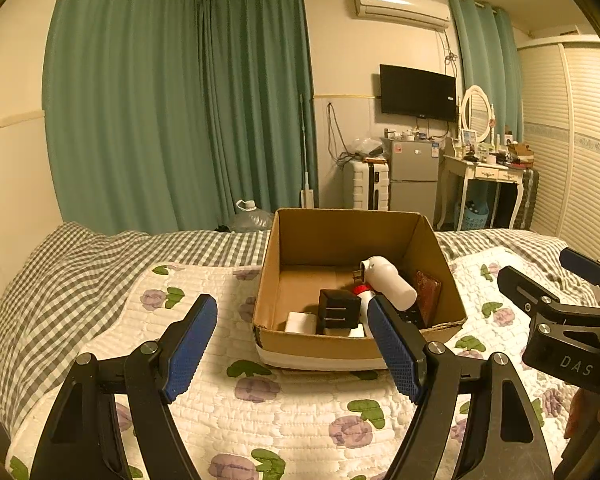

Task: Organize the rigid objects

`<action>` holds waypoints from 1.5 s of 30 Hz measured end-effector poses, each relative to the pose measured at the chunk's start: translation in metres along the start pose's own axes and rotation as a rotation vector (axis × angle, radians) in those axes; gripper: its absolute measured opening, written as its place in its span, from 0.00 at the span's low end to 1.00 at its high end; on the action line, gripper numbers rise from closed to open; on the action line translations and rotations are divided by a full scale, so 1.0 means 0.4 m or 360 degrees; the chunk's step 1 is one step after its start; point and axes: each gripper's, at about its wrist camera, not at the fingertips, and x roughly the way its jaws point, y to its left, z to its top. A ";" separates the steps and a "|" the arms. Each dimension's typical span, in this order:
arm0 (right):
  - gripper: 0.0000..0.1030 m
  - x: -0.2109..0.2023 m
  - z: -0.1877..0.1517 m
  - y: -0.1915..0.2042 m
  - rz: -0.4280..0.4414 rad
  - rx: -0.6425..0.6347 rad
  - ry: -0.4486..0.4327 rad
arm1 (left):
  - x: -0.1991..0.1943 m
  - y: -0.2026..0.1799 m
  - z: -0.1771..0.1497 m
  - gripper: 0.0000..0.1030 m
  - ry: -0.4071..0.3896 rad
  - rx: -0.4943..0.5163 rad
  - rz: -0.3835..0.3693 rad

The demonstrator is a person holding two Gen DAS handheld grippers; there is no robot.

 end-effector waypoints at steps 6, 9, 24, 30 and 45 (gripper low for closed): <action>1.00 0.003 -0.002 0.000 -0.0004 -0.0001 0.0004 | 0.000 0.001 0.000 0.78 -0.0001 -0.0002 -0.0001; 1.00 0.004 -0.003 0.001 -0.0005 -0.0004 0.0006 | -0.001 0.001 0.000 0.78 -0.0005 -0.0009 0.0007; 1.00 0.010 -0.010 0.003 -0.0011 -0.0004 0.0007 | -0.005 -0.001 -0.003 0.78 -0.0006 -0.0010 0.0007; 1.00 0.012 -0.011 0.002 -0.0010 -0.0008 0.0015 | -0.005 -0.003 -0.002 0.78 -0.0004 -0.0007 0.0005; 1.00 0.010 -0.015 -0.001 -0.0016 -0.0008 0.0027 | -0.004 -0.011 -0.005 0.78 0.0011 0.0000 0.0006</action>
